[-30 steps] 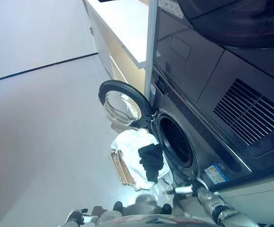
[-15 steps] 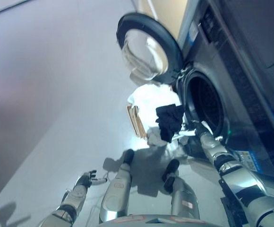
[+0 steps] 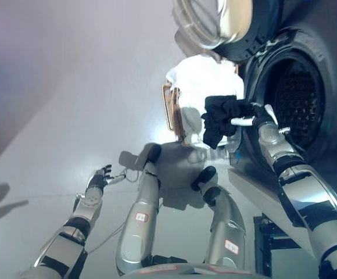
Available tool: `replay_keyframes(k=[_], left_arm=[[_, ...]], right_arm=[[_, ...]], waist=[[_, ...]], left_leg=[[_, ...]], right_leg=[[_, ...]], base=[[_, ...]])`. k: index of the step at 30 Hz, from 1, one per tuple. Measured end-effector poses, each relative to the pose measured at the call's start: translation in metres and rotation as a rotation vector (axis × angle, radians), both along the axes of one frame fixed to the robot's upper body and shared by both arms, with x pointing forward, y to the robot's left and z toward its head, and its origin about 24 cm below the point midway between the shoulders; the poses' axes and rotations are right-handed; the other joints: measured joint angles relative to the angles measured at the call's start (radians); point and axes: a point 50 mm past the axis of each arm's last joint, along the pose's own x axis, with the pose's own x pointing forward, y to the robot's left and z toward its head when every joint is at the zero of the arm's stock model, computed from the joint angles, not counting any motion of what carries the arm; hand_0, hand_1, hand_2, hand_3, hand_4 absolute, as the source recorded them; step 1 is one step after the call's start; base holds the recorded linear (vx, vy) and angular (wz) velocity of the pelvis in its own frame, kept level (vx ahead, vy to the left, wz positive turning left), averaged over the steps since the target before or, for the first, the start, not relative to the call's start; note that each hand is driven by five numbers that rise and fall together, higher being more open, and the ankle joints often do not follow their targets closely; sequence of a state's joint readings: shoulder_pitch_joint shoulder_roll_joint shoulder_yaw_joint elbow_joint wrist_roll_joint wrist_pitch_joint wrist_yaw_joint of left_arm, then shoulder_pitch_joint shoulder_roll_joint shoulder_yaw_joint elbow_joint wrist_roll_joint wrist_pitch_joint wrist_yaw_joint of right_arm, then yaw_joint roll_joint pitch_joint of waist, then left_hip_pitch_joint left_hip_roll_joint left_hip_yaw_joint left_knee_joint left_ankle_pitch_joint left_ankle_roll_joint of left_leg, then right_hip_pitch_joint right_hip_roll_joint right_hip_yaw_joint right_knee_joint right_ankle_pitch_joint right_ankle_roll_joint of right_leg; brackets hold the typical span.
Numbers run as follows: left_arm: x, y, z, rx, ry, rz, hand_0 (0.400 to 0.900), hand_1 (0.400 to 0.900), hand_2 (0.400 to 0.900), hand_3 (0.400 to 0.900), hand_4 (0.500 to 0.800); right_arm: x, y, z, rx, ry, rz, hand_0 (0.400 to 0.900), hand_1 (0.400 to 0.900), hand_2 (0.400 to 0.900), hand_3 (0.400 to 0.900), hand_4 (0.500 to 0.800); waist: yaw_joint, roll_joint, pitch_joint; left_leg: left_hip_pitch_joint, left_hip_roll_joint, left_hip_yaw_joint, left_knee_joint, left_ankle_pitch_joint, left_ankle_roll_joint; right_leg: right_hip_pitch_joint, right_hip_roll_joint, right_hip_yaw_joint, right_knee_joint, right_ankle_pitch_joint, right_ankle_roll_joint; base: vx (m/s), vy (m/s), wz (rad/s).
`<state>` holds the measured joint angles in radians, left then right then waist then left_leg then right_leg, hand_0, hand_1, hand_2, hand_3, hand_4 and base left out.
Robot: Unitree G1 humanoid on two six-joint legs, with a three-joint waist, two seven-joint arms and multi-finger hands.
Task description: Put the clothes in the basket into the washing machine.
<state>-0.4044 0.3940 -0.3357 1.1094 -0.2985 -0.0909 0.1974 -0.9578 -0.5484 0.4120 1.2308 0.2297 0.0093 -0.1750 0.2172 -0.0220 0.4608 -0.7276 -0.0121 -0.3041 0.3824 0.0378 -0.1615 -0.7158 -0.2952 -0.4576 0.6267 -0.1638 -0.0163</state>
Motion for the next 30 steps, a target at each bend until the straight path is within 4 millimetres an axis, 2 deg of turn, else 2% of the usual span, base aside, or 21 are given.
replay_keyframes(k=[10,18,22,26,30], left_arm=[[0.027,0.007,0.031,-0.012,-0.13,0.049,0.9,0.9,0.9,0.9,0.8],[0.048,0.002,0.058,-0.045,-0.245,0.068,0.9,0.9,0.9,0.9,0.8],[0.058,0.0,0.07,-0.043,-0.288,0.064,0.9,0.9,0.9,0.9,0.8],[0.065,0.005,0.084,-0.023,-0.333,0.06,0.9,0.9,0.9,0.9,0.8],[0.068,0.006,0.09,-0.012,-0.356,0.067,0.9,0.9,0.9,0.9,0.8]], right_arm=[[0.016,0.011,0.041,-0.027,-0.103,0.027,0.9,0.9,0.9,0.9,0.8],[0.016,0.001,0.055,-0.055,-0.144,-0.016,0.9,0.9,0.9,0.9,0.8],[0.015,-0.01,0.061,-0.171,-0.113,-0.042,0.9,0.9,0.9,0.9,0.8],[0.013,-0.013,0.06,-0.278,-0.076,-0.044,0.9,0.9,0.9,0.9,0.8],[0.015,-0.014,0.072,-0.351,-0.078,-0.051,0.9,0.9,0.9,0.9,0.8]], waist=[[0.005,-0.031,0.017],[0.001,-0.039,0.015],[0.0,-0.044,0.012],[0.0,-0.073,-0.004],[-0.001,-0.076,-0.006]], left_leg=[[-0.25,-0.031,-0.003,0.183,-0.024,0.006],[-0.426,-0.07,-0.002,0.29,-0.03,0.015],[-0.482,-0.082,0.003,0.329,-0.033,0.021],[-0.533,-0.096,0.007,0.337,-0.036,0.017],[-0.575,-0.097,0.024,0.368,-0.042,0.028]], right_leg=[[-0.196,-0.044,0.005,0.143,-0.04,-0.012],[-0.36,-0.07,0.044,0.23,-0.044,-0.019],[-0.42,-0.077,0.072,0.258,-0.046,-0.017],[-0.485,-0.08,0.101,0.273,-0.046,-0.017],[-0.53,-0.08,0.122,0.293,-0.044,-0.02]], base=[[-0.03,0.014,0.1],[-0.03,0.022,0.04],[-0.04,0.01,0.02],[-0.04,0.018,-0.02],[-0.03,0.022,-0.09]])
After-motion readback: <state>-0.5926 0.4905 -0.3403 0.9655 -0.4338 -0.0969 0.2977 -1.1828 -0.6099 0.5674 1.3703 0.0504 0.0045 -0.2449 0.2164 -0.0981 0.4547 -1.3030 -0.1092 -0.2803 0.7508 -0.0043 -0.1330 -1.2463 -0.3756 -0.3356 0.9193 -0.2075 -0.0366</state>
